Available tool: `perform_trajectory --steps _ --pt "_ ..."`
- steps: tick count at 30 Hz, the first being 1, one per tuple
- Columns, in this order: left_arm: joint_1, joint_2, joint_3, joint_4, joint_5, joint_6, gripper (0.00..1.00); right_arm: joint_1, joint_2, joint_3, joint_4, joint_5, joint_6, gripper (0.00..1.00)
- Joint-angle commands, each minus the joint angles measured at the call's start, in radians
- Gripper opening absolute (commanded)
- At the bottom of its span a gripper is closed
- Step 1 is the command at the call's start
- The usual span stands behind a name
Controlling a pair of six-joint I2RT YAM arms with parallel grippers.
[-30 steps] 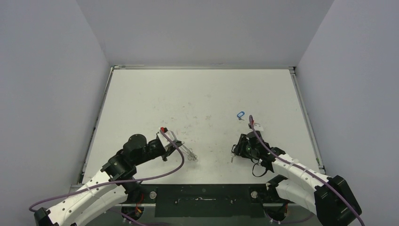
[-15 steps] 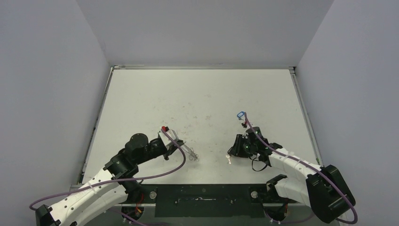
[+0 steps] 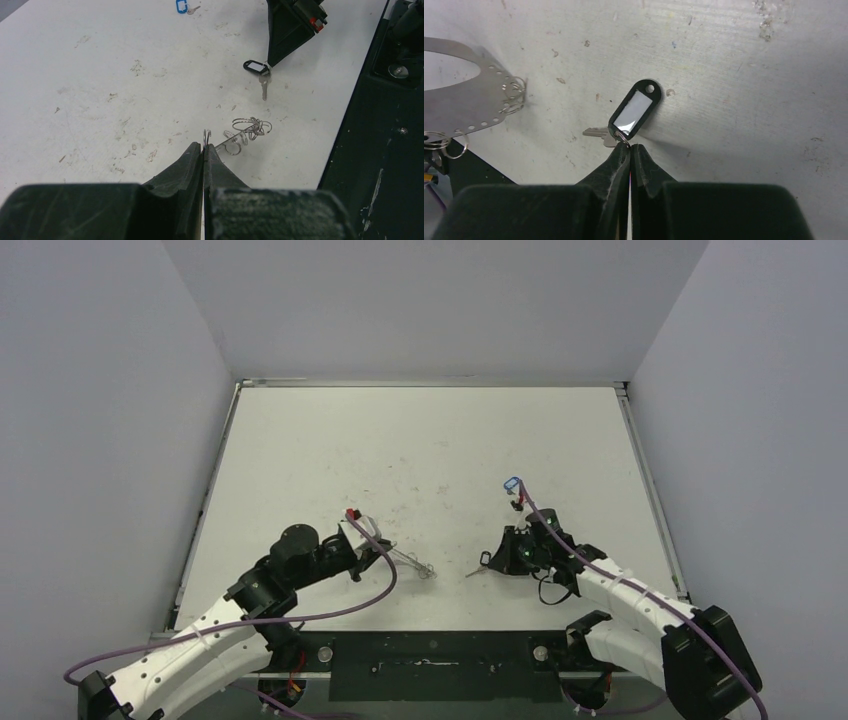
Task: Put the keys on the keyring
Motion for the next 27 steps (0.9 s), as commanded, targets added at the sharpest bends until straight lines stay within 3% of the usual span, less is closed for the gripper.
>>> perform_trajectory --steps 1,14,27 --pt "-0.001 0.006 -0.005 0.071 0.019 -0.02 0.0 -0.006 -0.083 0.05 -0.017 -0.033 -0.041 0.0" --pt "-0.002 0.073 0.026 0.067 0.069 -0.051 0.0 -0.003 -0.163 0.229 -0.127 -0.097 -0.153 0.0" --pt "-0.001 -0.066 0.232 -0.357 -0.014 0.072 0.0 0.002 -0.09 0.343 -0.17 -0.146 -0.236 0.0"
